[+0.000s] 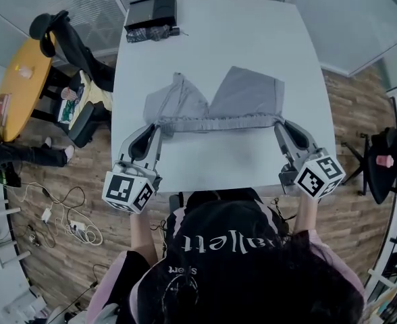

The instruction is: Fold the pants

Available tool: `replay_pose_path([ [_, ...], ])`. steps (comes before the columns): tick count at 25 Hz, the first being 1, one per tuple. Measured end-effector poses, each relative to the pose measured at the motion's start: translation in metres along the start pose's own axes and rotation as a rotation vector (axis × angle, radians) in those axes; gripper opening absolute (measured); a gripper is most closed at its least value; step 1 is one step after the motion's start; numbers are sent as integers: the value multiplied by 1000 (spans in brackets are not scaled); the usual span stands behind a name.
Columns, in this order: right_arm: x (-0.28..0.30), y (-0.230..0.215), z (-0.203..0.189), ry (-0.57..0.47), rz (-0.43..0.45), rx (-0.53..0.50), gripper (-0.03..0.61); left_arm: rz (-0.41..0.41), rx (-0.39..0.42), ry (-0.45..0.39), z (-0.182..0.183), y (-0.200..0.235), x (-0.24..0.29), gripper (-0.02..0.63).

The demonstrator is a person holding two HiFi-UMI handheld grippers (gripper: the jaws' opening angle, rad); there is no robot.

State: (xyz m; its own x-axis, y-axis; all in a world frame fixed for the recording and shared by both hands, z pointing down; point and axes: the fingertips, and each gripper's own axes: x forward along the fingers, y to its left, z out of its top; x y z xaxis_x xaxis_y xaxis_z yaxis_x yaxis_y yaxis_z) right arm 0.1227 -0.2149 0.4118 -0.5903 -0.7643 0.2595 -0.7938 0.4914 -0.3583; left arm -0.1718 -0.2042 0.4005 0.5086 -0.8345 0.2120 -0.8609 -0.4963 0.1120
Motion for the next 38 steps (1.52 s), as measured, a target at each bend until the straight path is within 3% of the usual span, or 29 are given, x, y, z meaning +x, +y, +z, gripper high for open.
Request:
replay_pose_path([
  [12, 94, -53, -6, 139, 23, -55, 46, 1, 83, 149, -33, 62, 73, 51],
  [22, 179, -129, -47, 290, -45, -42, 46, 3, 91, 307, -91, 92, 133, 51],
  [32, 185, -161, -145, 520, -129, 15, 46, 24, -19, 550, -199, 87, 132, 51],
  [38, 171, -163, -184, 584, -154, 38, 51, 64, -145, 607, -238, 81, 119, 52],
])
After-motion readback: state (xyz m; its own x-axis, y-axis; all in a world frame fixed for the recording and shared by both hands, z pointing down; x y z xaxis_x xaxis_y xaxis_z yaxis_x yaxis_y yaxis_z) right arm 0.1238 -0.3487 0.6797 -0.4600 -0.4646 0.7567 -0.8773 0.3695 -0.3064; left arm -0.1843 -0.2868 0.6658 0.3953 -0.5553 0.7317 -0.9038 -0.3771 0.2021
